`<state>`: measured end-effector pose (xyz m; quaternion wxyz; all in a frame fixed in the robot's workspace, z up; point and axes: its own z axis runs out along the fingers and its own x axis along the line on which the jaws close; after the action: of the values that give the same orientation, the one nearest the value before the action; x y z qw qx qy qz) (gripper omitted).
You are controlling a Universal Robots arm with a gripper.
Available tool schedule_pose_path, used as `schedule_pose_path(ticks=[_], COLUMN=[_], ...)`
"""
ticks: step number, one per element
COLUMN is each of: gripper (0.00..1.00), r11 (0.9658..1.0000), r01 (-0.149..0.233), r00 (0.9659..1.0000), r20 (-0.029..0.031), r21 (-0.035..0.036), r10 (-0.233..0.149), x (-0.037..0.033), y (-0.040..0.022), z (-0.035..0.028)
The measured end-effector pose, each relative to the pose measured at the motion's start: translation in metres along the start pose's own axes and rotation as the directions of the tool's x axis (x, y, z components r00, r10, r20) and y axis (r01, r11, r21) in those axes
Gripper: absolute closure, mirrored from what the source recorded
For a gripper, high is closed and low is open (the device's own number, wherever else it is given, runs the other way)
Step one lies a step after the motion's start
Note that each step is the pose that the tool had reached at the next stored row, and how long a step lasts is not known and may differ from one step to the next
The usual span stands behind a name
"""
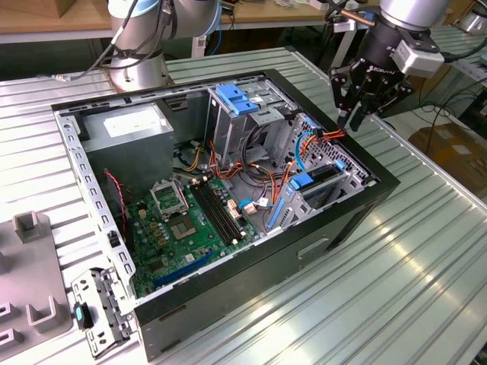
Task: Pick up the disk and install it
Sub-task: 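Insert the first disk wire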
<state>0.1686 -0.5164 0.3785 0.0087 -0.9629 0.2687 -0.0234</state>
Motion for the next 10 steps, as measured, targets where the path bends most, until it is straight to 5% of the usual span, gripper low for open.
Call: schedule_pose_path(ticks=[3,10], gripper=[0.69,0.69], r11=[0.9984,0.9979], r01=[0.056,0.064], r00=[0.9984,0.9979], r20=[0.0013,0.0], r21=[0.0022,-0.0005], r10=[-0.056,-0.064], x=[-0.0004,-0.0003], y=[-0.0006,-0.007], z=[0.003,0.0104])
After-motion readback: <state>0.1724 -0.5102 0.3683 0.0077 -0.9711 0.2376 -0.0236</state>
